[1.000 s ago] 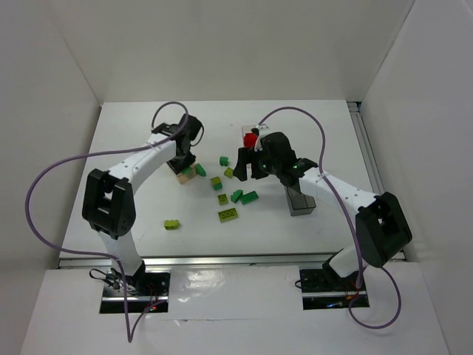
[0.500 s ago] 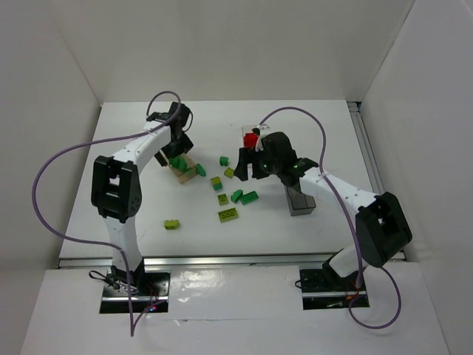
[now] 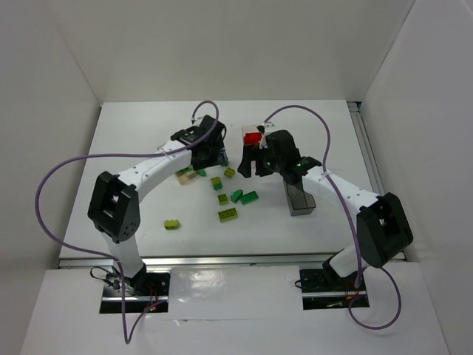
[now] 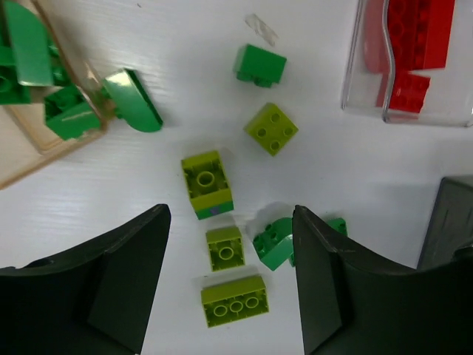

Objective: Sort the legos into containers by color

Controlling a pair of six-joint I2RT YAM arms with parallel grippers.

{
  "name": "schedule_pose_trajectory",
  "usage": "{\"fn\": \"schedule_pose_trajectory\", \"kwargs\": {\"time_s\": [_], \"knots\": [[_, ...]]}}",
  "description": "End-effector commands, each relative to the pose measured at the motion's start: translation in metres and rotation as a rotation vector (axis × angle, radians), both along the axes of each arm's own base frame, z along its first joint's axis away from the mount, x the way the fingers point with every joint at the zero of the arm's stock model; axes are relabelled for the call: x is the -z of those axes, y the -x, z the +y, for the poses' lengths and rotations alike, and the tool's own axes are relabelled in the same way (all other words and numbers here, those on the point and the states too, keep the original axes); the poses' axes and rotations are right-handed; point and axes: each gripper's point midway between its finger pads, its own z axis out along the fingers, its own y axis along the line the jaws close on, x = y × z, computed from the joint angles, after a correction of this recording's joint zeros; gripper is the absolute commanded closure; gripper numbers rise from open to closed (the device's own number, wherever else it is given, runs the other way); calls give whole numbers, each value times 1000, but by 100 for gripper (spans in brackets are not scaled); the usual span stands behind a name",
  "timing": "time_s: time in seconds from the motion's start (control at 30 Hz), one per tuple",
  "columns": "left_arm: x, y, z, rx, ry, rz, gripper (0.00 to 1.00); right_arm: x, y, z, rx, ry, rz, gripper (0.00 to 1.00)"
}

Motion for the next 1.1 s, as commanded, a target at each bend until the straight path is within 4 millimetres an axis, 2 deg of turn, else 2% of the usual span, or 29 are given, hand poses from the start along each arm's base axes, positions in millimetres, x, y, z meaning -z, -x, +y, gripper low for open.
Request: {"fn": "schedule_pose_trajectory", "kwargs": {"time_s": [0.0, 0.07, 0.23, 0.27, 0.4, 0.47, 0.57, 0.8, 0.93, 0.97, 1.07], "knots": [[23, 4, -15, 8, -6, 41, 25, -22, -2, -12, 21, -5, -56, 13], [41, -3, -13, -26, -41, 60, 25, -22, -2, -12, 21, -5, -56, 13], [45, -33, -6, -68, -38, 14, 25, -24, 0, -13, 21, -5, -56, 13], [40, -37, -11, -61, -16, 1, 25, -24, 2, -14, 21, -6, -58, 13], [50, -49, 2, -78, -33, 10, 25, -24, 3, -13, 13, -10, -55, 13], [47, -54, 7, -94, -28, 2, 25, -20, 6, -13, 6, -9, -45, 13], [57, -52, 32, -138, -44, 33, 25, -20, 4, -16, 15, -9, -45, 13], [62, -44, 57, -179, -56, 55, 25, -14, 3, -12, -1, -12, -29, 13], [58, -42, 57, -180, -55, 53, 15, -11, 3, -10, -8, -15, -26, 13], [58, -42, 55, -182, -40, 58, 10, -11, 3, -10, -8, -15, -26, 13], [59, -44, 52, -176, -30, 61, 6, -8, 4, -11, -8, -11, -18, 13]]}}
